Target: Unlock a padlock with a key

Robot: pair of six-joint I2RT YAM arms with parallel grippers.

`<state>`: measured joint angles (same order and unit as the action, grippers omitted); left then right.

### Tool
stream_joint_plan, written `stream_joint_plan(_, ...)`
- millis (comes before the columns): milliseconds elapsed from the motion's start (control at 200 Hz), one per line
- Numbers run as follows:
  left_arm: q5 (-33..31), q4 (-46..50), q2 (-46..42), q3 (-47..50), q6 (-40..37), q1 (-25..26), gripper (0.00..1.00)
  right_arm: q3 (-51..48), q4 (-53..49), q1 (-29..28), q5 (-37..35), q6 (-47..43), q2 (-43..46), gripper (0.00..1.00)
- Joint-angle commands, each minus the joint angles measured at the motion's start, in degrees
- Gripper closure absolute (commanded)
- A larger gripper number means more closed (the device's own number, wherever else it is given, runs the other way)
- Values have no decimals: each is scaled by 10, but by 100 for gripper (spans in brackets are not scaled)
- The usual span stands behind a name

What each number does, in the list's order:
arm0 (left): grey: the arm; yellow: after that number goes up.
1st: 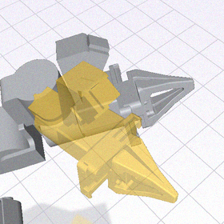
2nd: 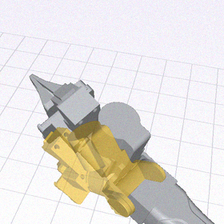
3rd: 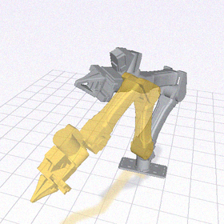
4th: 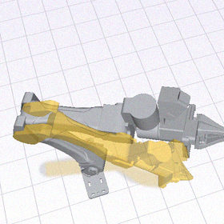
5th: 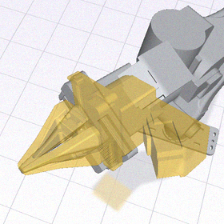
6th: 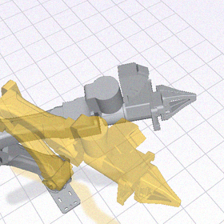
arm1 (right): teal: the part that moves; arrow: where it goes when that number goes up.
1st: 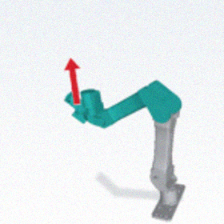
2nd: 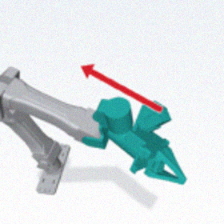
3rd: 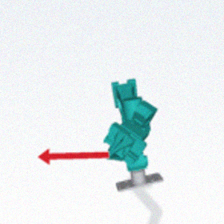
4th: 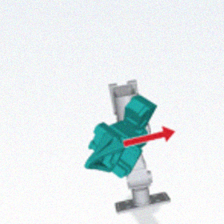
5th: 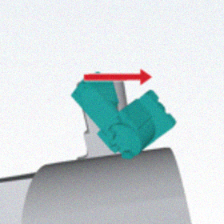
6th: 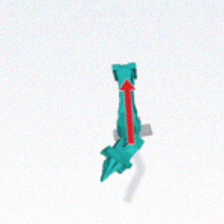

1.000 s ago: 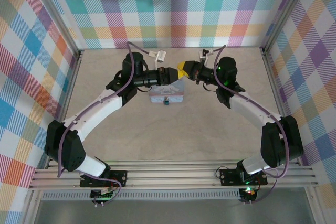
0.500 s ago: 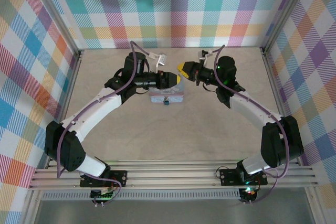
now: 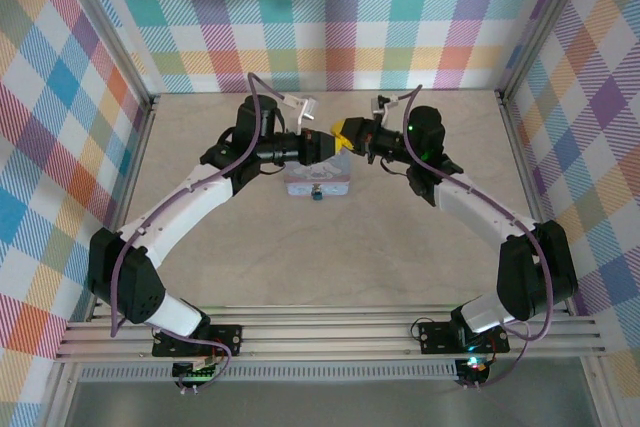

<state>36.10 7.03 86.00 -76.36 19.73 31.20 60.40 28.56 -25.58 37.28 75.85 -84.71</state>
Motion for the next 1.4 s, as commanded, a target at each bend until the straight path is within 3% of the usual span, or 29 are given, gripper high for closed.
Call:
stream_joint_plan(0, 4, -12, -1, -13, -20, -9, 93, 17, -6, -10, 14, -7, -4, 100)
stream_joint_plan(65, 4, -6, -9, -4, -32, -15, 100, 13, -12, -10, 18, -9, 0, 100)
stream_joint_plan(185, 14, 17, -23, 7, -62, -29, 100, 1, -14, -10, 22, -7, 8, 98)
stream_joint_plan(440, 54, 101, -27, -3, -144, -35, 100, -1, 1, -10, 45, 11, 3, 75)
stream_joint_plan(805, 76, 163, -24, -29, -207, -35, 100, 16, -26, -9, 84, 1, -15, 61)
stream_joint_plan(950, 85, 192, -10, -56, -217, -36, 100, 30, -70, -9, 99, -30, -15, 65)
stream_joint_plan(1265, 81, 260, 14, -98, -243, -36, 100, 37, -130, -6, 90, -86, 5, 100)
stream_joint_plan(1395, 74, 271, 19, -102, -231, -37, 100, 36, -123, -6, 79, -97, 14, 100)
